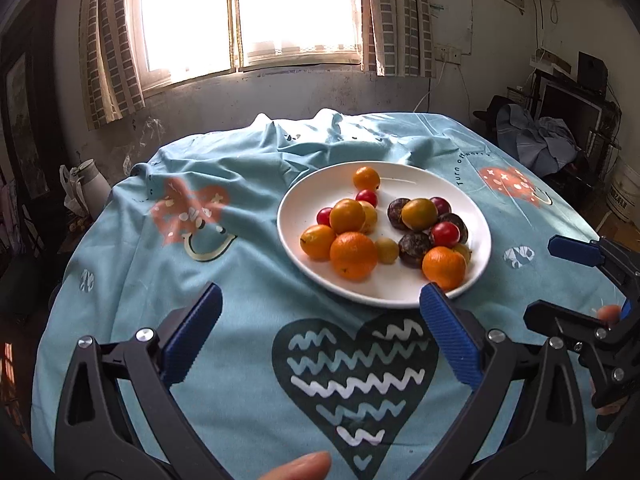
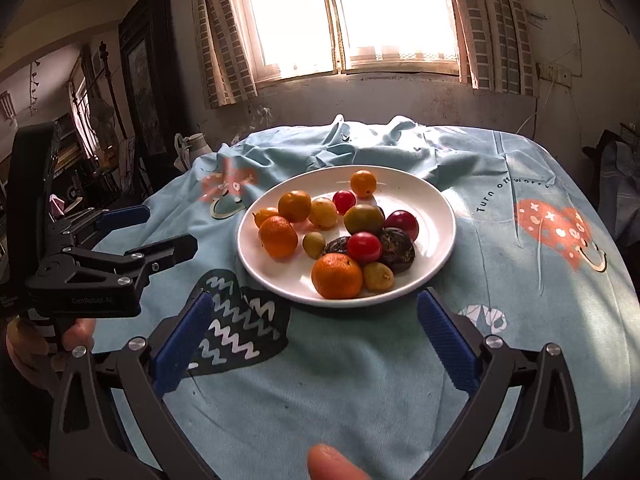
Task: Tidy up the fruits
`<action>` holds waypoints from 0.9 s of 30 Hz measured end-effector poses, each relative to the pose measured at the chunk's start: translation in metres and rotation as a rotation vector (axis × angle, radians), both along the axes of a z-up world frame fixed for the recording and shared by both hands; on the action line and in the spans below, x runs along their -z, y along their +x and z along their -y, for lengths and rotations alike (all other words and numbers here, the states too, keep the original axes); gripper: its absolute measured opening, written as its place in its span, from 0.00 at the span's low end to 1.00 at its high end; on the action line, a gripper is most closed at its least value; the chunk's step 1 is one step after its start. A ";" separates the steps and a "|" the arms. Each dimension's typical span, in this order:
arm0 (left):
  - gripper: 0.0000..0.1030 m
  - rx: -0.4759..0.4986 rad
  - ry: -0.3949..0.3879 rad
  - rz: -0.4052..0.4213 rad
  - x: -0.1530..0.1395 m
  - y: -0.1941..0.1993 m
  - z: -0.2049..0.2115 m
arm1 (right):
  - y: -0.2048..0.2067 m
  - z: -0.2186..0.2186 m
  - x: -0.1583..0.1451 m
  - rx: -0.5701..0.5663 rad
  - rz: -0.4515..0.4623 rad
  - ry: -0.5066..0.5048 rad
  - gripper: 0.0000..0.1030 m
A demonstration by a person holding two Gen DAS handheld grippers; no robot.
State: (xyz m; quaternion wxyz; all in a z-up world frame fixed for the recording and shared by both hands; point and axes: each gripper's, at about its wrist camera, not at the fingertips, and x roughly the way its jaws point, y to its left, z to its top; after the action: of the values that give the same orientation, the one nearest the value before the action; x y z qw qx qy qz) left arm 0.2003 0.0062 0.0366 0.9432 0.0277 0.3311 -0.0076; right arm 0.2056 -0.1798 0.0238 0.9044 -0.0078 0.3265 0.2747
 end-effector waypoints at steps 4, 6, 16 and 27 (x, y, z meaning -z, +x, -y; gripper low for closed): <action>0.98 0.003 0.014 -0.012 0.020 -0.038 -0.002 | -0.025 0.010 0.014 0.017 -0.029 -0.051 0.99; 0.98 -0.004 0.021 -0.011 0.027 -0.051 -0.004 | -0.035 0.016 0.016 0.038 -0.010 -0.062 0.99; 0.98 -0.044 0.008 0.000 0.030 -0.059 -0.012 | -0.053 0.019 0.015 0.103 0.086 -0.137 0.99; 0.98 -0.061 0.024 0.014 0.030 -0.060 -0.013 | -0.055 0.015 0.016 0.089 0.090 -0.151 0.99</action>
State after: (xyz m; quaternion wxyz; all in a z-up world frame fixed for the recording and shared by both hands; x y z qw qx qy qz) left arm 0.1404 0.0189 0.0064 0.9449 0.0288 0.3250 0.0252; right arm 0.1506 -0.1951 0.0075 0.9262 -0.0739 0.3055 0.2083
